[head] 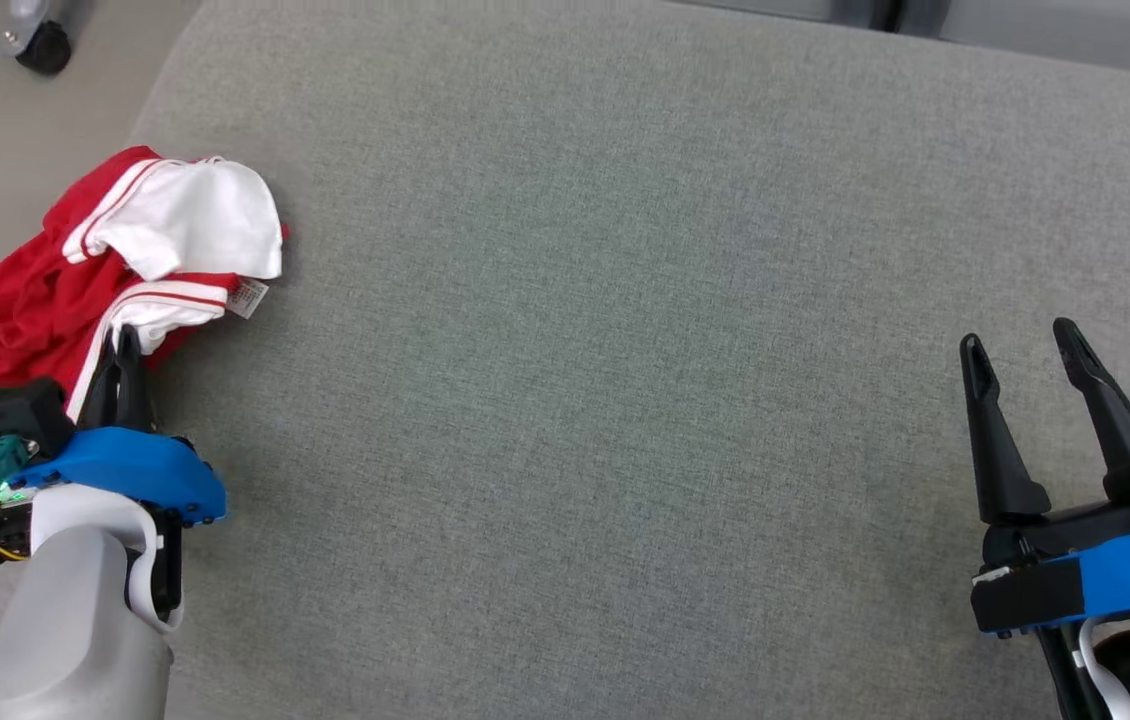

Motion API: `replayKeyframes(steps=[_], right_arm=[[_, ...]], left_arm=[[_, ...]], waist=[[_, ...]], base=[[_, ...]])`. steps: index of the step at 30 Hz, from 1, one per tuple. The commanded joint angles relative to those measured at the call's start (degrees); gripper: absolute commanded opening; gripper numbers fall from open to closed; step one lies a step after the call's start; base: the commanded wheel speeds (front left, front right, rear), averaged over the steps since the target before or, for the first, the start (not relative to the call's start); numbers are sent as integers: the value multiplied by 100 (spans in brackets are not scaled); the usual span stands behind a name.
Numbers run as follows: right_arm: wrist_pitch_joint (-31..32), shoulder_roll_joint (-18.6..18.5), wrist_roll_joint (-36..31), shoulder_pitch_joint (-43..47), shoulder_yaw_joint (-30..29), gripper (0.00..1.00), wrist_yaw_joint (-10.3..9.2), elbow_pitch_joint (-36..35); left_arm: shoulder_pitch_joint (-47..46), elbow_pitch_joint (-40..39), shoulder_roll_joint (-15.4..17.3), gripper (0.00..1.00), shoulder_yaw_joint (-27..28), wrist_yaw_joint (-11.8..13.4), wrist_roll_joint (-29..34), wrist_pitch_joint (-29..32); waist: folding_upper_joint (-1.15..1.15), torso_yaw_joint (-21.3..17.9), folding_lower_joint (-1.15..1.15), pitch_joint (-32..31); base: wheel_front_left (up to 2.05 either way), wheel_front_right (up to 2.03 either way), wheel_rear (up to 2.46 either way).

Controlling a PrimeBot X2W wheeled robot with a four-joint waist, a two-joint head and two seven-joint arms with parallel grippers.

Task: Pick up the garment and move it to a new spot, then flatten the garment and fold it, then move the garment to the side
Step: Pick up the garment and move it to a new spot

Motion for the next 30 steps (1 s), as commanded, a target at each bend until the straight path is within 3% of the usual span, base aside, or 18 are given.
replayKeyframes(steps=[1, 8, 16, 24, 30], right_arm=[[-48, 24, 20, 1, -5, 100, 2, 25], [-274, 139, 61, 139, -29, 100, 2, 264], [-506, 241, 167, 318, 6, 100, 2, 559], [-603, 264, 225, 361, 119, 100, 2, 652], [-712, 268, 365, 324, 50, 100, 2, 711]], left_arm=[[112, -157, 2, 0, 50, 46, 69, -19], [937, -2014, -56, 0, 328, 242, 722, -23], [1689, -3478, -101, 0, 101, 156, 1186, -22], [1864, -4120, -224, 0, -593, -121, 1283, 315], [1404, -4025, -473, 0, -1373, -327, 1196, 496]], waist=[[0, -57, 0, -101], [0, -156, 0, -673], [0, -532, 0, -1299], [0, -1328, 0, -1397], [0, -2100, 0, -1200]], base=[[0, 0, 0], [0, 0, 0], [0, 0, 0], [0, 0, 0], [0, 0, 0]])
